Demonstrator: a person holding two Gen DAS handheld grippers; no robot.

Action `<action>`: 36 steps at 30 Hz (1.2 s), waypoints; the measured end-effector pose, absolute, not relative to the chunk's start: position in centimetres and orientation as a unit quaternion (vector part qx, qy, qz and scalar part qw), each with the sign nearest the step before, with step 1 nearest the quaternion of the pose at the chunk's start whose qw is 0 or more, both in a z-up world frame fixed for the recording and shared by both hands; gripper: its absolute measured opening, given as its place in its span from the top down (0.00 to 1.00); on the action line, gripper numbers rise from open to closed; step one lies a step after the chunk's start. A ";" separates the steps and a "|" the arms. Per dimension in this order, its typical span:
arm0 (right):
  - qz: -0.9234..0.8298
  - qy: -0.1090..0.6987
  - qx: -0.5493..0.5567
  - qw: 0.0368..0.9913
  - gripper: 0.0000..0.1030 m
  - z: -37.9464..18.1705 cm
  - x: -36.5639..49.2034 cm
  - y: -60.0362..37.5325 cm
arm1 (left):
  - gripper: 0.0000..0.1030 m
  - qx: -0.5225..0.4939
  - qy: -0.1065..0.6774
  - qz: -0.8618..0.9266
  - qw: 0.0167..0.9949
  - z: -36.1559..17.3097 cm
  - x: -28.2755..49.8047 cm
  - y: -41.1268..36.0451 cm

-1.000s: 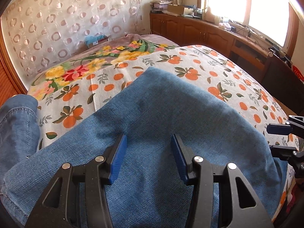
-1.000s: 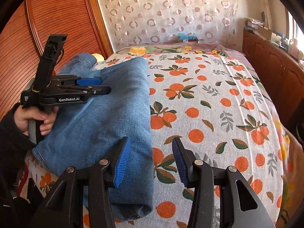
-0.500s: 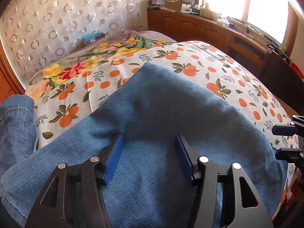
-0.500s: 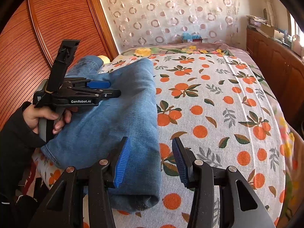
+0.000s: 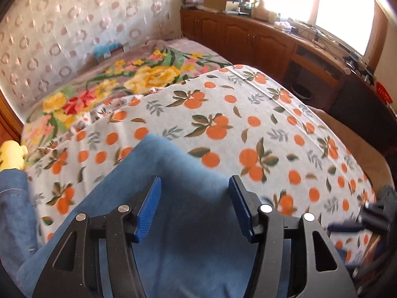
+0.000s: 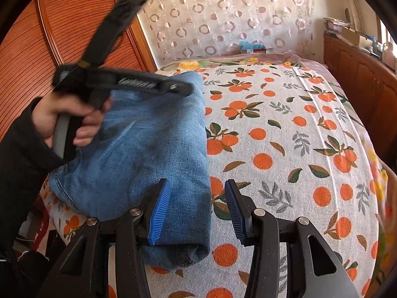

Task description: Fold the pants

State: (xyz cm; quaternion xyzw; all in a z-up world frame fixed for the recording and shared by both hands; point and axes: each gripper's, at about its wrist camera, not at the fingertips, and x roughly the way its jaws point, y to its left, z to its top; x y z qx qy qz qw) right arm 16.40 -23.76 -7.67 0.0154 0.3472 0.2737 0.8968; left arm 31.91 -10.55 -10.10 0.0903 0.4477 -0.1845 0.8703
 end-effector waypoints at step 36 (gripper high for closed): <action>0.324 0.359 0.020 0.875 0.83 -7.0 15.0 -22.2 | 0.84 0.066 0.429 -0.155 0.888 -10.1 32.6 -8.9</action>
